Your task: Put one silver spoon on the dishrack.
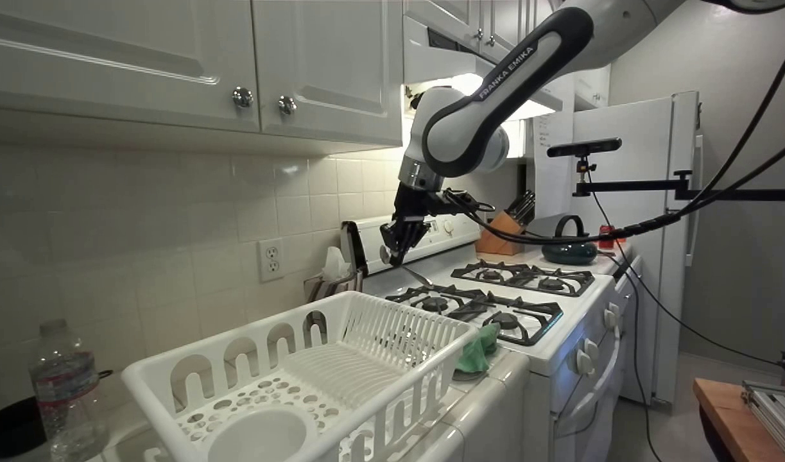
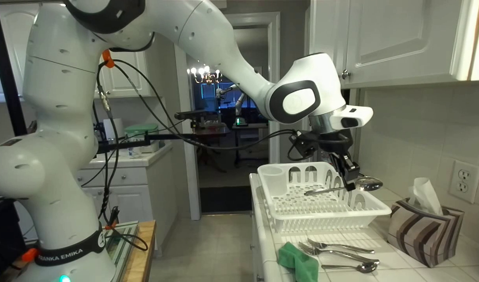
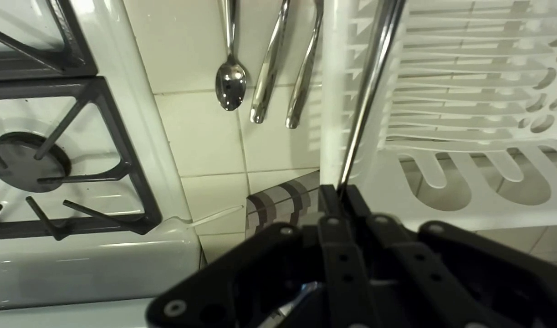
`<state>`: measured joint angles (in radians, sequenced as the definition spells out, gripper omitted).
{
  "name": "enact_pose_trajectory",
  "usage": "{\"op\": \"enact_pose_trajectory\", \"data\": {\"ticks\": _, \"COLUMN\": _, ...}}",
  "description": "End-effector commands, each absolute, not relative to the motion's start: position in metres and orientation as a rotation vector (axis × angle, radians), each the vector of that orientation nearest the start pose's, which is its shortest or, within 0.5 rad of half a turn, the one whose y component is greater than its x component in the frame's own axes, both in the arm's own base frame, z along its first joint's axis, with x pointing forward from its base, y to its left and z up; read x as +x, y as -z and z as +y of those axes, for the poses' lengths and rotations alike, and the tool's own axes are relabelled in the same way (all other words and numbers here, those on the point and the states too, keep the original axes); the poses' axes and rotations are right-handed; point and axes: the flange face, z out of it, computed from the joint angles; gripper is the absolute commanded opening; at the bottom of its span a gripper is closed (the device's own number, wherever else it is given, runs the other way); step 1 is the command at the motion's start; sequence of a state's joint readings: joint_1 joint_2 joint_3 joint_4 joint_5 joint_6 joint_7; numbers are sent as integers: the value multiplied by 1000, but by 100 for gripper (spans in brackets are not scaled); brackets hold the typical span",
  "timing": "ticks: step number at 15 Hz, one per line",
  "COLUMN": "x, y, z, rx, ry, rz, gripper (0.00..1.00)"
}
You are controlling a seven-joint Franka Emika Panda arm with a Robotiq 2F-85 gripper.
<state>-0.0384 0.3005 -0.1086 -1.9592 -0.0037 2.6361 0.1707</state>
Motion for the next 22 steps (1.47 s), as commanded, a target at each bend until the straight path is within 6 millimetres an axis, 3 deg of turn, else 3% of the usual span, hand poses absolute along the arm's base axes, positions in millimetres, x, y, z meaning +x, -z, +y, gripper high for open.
{"op": "enact_pose_trajectory", "data": {"ticks": 1, "x": 636, "y": -364, "z": -91, "rx": -3077, "ry": 596, "rz": 471, "gripper": 6}}
{"op": "enact_pose_trajectory", "data": {"ticks": 7, "x": 636, "y": -365, "z": -91, "rx": -3077, "ry": 597, "rz": 472, "gripper": 6}}
{"op": "enact_pose_trajectory", "data": {"ticks": 8, "x": 636, "y": -365, "z": -91, "rx": -3077, "ry": 597, "rz": 472, "gripper": 1}}
{"op": "enact_pose_trajectory", "data": {"ticks": 14, "x": 640, "y": -383, "z": -40, "rx": -3123, "ry": 832, "rz": 394, "gripper": 1}}
{"op": "enact_pose_trajectory", "data": {"ticks": 22, "x": 643, "y": -385, "z": 27, "rx": -3120, "ry": 977, "rz": 346, "gripper": 1}}
